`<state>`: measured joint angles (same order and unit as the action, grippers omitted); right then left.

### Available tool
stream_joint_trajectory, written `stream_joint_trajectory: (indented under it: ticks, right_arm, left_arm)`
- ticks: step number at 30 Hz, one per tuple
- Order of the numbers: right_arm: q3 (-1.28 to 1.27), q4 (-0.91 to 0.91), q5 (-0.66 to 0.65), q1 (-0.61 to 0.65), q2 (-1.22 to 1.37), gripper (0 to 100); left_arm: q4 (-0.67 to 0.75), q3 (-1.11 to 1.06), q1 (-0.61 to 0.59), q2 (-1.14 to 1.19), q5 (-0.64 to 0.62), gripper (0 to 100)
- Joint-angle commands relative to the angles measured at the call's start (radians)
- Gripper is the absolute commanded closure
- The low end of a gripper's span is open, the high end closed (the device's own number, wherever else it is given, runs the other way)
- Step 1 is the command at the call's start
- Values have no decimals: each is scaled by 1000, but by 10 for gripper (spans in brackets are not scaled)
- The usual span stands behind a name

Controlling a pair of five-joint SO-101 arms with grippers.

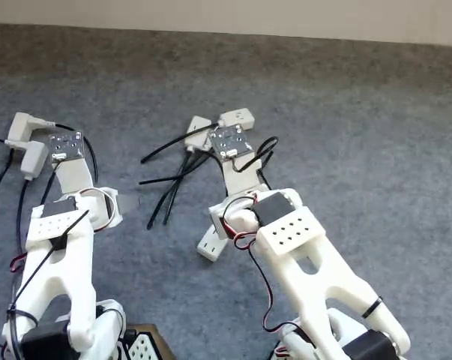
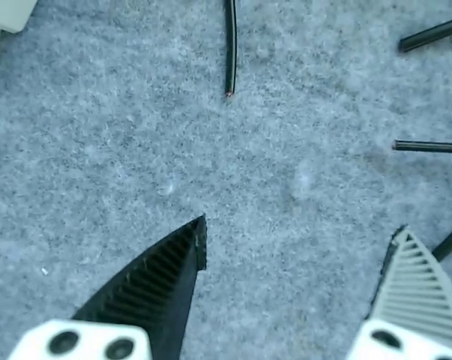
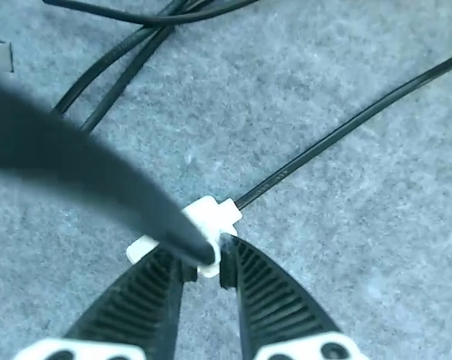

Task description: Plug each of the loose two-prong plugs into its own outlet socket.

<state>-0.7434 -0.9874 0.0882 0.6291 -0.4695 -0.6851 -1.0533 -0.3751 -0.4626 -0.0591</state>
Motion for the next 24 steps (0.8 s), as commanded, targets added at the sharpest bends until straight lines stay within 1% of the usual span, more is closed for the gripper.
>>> stream_joint_trajectory:
  ticks: [1, 4, 13, 19, 24]
  right_arm:
    - [-1, -2, 11, -7, -13, 993]
    - [-1, 36, 38, -5, -4, 993]
    - [-2, 38, 43, -4, -8, 993]
    - [-30, 41, 44, 56, -13, 993]
    - [-27, 36, 44, 56, -13, 993]
  left_arm:
    - [17, 5, 16, -30, 9, 631]
    - [18, 5, 16, -30, 9, 631]
    - [18, 5, 16, -30, 9, 631]
    - [20, 5, 16, -30, 9, 631]
    - [20, 5, 16, -30, 9, 631]
